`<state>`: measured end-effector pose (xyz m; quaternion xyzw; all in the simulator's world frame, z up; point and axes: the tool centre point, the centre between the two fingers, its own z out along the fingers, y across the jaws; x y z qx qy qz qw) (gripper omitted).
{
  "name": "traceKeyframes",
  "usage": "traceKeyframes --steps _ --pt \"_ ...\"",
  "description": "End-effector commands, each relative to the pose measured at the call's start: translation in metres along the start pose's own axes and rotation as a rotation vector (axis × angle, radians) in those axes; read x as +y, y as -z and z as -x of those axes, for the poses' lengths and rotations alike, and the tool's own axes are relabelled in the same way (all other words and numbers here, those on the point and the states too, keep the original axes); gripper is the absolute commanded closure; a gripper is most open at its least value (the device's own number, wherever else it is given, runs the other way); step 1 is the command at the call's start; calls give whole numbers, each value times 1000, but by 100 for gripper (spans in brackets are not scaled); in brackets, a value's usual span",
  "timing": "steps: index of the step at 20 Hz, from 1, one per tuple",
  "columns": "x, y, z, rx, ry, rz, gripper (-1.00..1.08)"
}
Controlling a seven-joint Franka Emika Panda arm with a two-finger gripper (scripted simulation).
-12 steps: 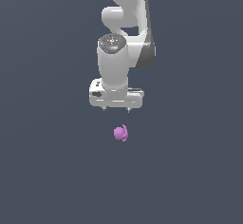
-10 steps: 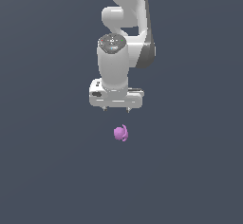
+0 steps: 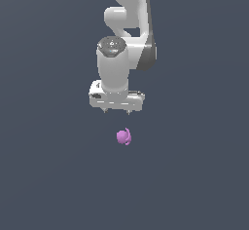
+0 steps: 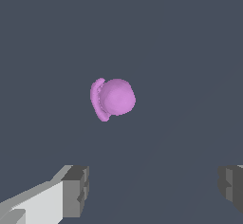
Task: Pick up the object and move it to a goal position.
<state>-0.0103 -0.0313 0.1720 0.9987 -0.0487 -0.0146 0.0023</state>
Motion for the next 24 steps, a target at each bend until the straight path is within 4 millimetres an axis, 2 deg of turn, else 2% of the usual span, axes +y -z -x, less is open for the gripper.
traceKeyframes --steps 1,9,18,24 --pt "0 0 0 -1 -1 0 -92" --pt "-5 -13 -11 5 70 4 -92" --pt "-22 -53 -39 19 260 5 -92" --pt "-30 -73 -50 27 350 1 -92"
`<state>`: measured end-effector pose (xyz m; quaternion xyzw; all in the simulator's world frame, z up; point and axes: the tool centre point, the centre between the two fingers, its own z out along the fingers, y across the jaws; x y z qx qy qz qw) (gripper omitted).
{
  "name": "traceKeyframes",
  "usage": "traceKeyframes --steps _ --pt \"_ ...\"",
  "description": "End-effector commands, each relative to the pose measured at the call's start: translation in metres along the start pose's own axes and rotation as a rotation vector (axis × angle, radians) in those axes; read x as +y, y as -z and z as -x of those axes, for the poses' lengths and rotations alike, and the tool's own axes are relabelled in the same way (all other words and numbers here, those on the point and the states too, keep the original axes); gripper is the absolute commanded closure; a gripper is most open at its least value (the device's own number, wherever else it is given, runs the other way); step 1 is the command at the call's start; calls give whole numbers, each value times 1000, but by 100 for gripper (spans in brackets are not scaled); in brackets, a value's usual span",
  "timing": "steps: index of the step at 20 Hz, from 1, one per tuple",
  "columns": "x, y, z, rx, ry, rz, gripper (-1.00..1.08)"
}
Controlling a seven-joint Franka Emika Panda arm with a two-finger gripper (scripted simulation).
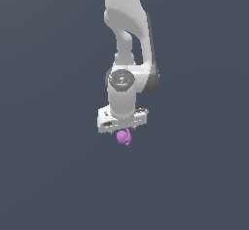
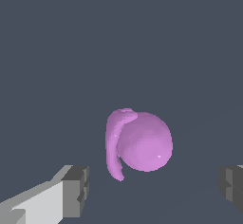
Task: Pick up the object and move it to a goal position.
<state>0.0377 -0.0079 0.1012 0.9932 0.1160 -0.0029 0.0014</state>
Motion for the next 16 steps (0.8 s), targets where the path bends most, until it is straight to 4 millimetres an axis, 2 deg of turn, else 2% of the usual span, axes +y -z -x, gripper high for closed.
traceKeyframes --steps 1,10,16 --pt "-1 -6 -5 4 30 -1 -92" --pt "-2 -14 -6 5 45 -2 -92" --pt "-3 -43 -6 6 49 -2 -92"
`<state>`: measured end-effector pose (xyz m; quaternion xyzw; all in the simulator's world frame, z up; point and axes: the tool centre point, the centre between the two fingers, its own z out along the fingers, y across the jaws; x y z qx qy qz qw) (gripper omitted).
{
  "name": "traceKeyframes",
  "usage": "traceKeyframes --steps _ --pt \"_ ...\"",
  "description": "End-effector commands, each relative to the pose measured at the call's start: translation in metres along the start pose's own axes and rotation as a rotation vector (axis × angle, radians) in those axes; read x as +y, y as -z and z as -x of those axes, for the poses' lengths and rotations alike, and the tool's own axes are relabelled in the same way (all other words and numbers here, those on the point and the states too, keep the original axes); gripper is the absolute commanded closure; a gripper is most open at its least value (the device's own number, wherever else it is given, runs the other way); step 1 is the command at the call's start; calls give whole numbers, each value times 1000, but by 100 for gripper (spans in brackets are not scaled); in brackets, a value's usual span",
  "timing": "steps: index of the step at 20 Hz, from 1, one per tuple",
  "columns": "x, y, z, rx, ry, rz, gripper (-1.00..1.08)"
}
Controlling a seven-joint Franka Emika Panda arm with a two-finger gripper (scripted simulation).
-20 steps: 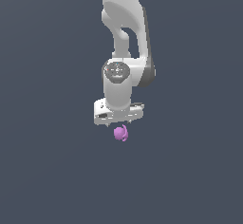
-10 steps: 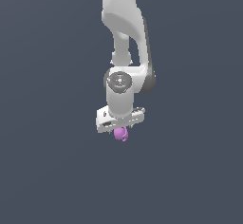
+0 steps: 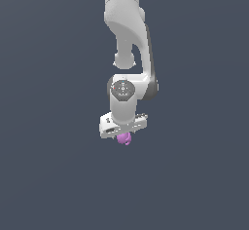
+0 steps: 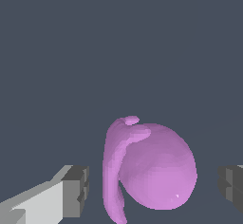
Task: Pick up the object and move it to a goal position.
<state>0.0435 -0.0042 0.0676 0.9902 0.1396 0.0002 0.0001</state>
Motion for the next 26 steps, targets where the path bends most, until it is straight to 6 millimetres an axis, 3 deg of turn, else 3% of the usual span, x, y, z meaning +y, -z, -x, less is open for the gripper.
traceKeyframes --steps 1,8,9,26 --pt "0 -14 1 -1 1 0 -92" --pt "0 -28 -1 0 3 0 -92" --pt "0 -28 -1 0 3 0 108" --pt "-5 -19 3 0 3 0 108"
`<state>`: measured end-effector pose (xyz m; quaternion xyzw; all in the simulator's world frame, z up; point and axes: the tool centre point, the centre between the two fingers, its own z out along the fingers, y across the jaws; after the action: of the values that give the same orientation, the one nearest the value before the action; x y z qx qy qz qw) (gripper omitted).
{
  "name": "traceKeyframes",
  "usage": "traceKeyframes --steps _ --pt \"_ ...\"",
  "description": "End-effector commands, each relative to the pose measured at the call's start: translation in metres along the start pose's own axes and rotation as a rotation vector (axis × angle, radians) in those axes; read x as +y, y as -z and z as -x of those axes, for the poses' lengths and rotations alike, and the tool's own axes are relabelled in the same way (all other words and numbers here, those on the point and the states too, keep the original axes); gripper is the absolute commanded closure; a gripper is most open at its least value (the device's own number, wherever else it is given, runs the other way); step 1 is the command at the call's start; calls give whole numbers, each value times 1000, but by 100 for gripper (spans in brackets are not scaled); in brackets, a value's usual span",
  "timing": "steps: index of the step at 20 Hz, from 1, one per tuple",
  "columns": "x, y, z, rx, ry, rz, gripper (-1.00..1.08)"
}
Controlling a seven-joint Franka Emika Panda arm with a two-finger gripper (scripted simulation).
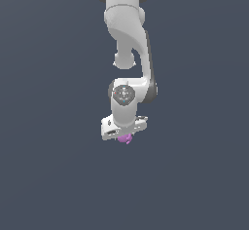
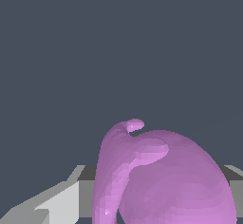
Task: Pick up the object and move it to a goal position.
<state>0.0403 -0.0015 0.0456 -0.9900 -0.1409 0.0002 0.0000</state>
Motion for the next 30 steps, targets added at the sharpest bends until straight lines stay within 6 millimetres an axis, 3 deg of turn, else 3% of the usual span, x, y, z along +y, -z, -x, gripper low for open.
traceKeyframes --steps 1,11,30 --pt "-3 6 2 1 0 0 108" --pt "-32 56 26 1 1 1 108" --pt "-118 211 98 0 1 2 108"
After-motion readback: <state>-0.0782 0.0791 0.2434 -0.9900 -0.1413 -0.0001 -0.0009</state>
